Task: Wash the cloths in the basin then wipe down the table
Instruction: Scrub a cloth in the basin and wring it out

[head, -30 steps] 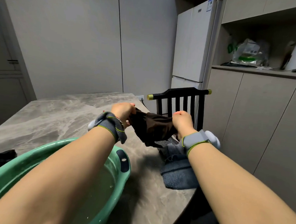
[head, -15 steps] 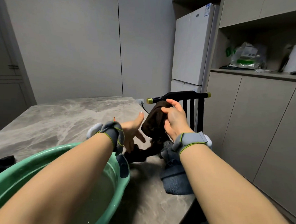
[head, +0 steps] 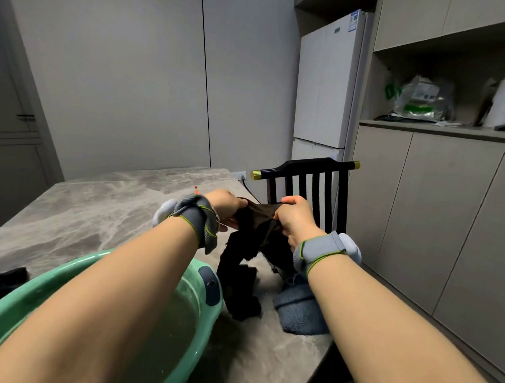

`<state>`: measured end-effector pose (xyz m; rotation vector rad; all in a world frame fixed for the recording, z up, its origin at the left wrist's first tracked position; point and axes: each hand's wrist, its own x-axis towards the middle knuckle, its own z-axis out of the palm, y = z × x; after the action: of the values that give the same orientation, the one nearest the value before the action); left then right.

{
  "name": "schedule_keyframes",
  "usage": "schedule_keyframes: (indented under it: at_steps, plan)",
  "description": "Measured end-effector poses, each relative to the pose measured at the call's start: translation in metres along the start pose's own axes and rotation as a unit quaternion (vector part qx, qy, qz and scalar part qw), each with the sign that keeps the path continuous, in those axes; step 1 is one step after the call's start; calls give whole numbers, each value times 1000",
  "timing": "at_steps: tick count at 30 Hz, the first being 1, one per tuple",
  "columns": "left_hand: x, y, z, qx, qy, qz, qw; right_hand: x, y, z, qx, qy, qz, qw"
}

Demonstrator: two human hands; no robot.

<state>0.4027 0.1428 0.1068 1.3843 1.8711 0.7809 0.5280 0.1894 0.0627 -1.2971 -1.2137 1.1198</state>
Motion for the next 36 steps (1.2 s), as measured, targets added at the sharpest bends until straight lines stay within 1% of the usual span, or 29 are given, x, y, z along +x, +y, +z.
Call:
schedule_keyframes:
  at_steps: [2, 3, 6, 7, 8, 10, 11, 12, 14, 15, 16, 17, 18, 21, 22, 23, 24, 25, 27, 28, 29, 30, 31, 32, 33, 34, 35, 36]
  plan:
    - [1, 0, -1, -90, 21, -4, 996, 1, -3, 2, -45, -2, 2, 999]
    - [2, 0, -2, -122, 39, 0, 992, 1, -6, 2, -35, 4, 4, 999]
    - [1, 4, -8, -224, 97, 29, 969, -2, -14, -4, 54, 31, 8, 998]
    - [1, 5, -10, -254, 98, 41, 961, -5, -17, -7, 53, 13, 17, 998]
    - [1, 5, -11, -268, 91, 55, 958, -8, -20, -8, 25, -23, 33, 999]
    - [0, 6, -9, -254, 81, 81, 960, -17, -24, -6, -53, -116, 63, 990]
    - [1, 7, -7, -240, 81, 92, 963, -21, -24, -2, -68, -146, 73, 984]
    - [2, 8, -5, -227, 85, 102, 965, -22, -23, 2, -59, -154, 75, 983]
    - [6, 8, -3, -158, 122, 118, 973, -19, -24, 8, 28, -111, 65, 991]
    - [8, 6, -4, -103, 159, 119, 975, -16, -25, 10, 79, -81, 56, 992]
    - [8, 6, -7, -49, 195, 119, 972, -11, -26, 12, 104, -50, 42, 992]
    - [8, 5, -9, -7, 220, 121, 968, -7, -27, 15, 95, -27, 18, 995]
    - [7, 5, -11, 16, 235, 118, 965, -4, -29, 17, 58, -12, -13, 998]
    - [8, 12, -17, 13, 261, 74, 962, -4, -39, 22, -81, 12, -122, 989]
    - [8, 13, -19, 13, 263, 60, 963, -6, -42, 21, -118, 19, -147, 982]
    - [10, 12, -23, 8, 257, 49, 965, -7, -45, 20, -128, 18, -160, 979]
    - [13, 11, -27, -3, 253, 46, 966, -6, -46, 18, -112, 1, -160, 981]
    - [15, 8, -32, -23, 246, 41, 968, -7, -46, 17, -76, -33, -152, 985]
    - [17, 3, -40, -91, 236, 45, 967, -10, -42, 17, -7, -135, -126, 983]
    - [16, 1, -41, -133, 240, 51, 960, -11, -41, 17, -24, -178, -115, 977]
    - [15, -1, -41, -177, 237, 59, 954, -11, -40, 17, -81, -201, -118, 969]
    - [12, -1, -39, -219, 206, 73, 951, -11, -41, 15, -168, -208, -138, 954]
    - [8, -1, -37, -242, 154, 87, 954, -11, -41, 16, -261, -189, -164, 932]
    - [4, 1, -34, -239, 104, 100, 960, -9, -42, 16, -331, -144, -192, 913]
    - [3, 0, -32, -193, 77, 104, 973, -6, -42, 16, -370, -91, -206, 901]
    - [3, 0, -32, -103, 73, 107, 986, -4, -43, 16, -386, -41, -207, 898]
    - [2, 0, -33, 20, 98, 111, 989, -2, -43, 14, -392, -4, -203, 897]
    - [0, 1, -36, 128, 138, 116, 975, -2, -45, 12, -395, 13, -199, 897]
